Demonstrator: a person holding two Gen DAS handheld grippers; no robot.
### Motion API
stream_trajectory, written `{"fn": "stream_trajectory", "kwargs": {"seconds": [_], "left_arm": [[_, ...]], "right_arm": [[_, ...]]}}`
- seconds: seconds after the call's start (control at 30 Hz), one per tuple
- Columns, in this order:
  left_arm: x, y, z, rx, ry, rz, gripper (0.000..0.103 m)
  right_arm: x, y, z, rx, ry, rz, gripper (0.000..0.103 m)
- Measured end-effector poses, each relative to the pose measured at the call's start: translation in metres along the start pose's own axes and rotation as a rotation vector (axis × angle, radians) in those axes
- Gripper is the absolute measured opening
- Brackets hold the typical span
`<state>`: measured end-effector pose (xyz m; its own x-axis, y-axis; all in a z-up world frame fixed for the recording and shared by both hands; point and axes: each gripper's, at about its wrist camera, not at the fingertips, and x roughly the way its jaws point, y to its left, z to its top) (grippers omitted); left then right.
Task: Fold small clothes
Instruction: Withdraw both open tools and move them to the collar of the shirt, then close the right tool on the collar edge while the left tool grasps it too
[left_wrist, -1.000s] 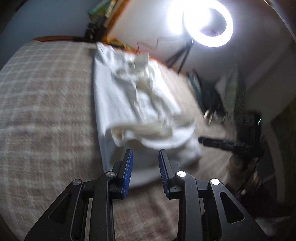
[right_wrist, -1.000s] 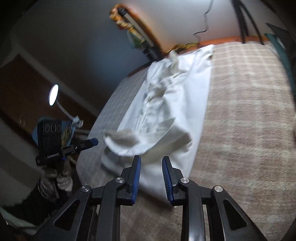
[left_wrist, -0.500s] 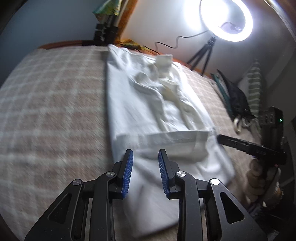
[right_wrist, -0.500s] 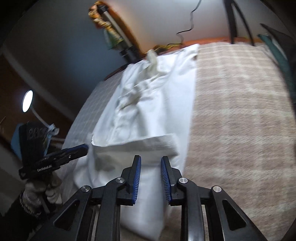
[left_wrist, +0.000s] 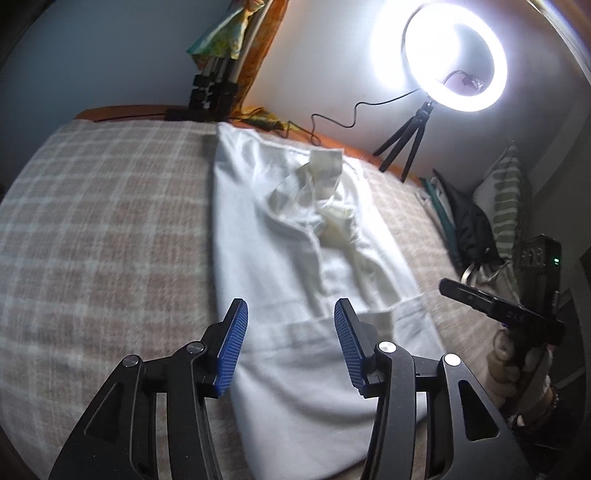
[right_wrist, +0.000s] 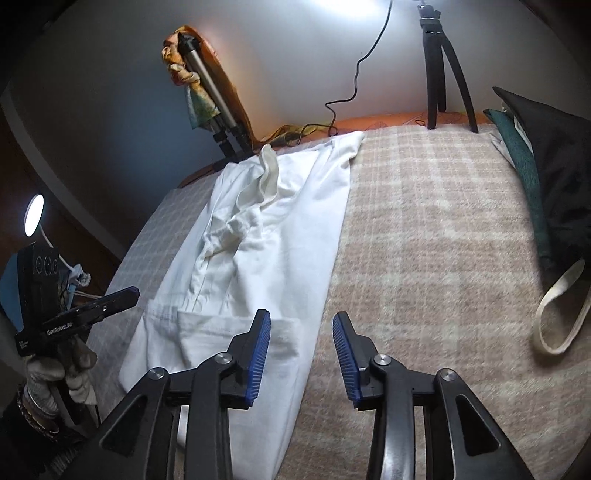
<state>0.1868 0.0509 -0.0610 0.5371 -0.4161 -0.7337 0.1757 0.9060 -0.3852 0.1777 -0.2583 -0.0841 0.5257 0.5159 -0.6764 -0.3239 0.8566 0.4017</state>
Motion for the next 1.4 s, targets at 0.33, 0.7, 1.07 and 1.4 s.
{"fn": "stream_trajectory", "kwargs": {"seconds": [0.33, 0.7, 1.07, 1.4], "left_arm": [[0.012, 0.039, 0.073, -0.009, -0.055, 0.047, 0.048], [0.069, 0.085, 0.137, -0.064, -0.021, 0.014, 0.048], [0.12, 0.103, 0.156, -0.069, -0.016, -0.04, 0.048], [0.13, 0.107, 0.156, -0.067, -0.029, -0.059, 0.048]], "right_arm": [[0.014, -0.02, 0.076, -0.028, -0.002, 0.016, 0.038], [0.083, -0.071, 0.152, 0.086, 0.012, 0.091, 0.038], [0.152, -0.089, 0.191, 0.13, 0.042, 0.14, 0.036], [0.169, -0.057, 0.209, -0.067, 0.099, 0.009, 0.002]]}}
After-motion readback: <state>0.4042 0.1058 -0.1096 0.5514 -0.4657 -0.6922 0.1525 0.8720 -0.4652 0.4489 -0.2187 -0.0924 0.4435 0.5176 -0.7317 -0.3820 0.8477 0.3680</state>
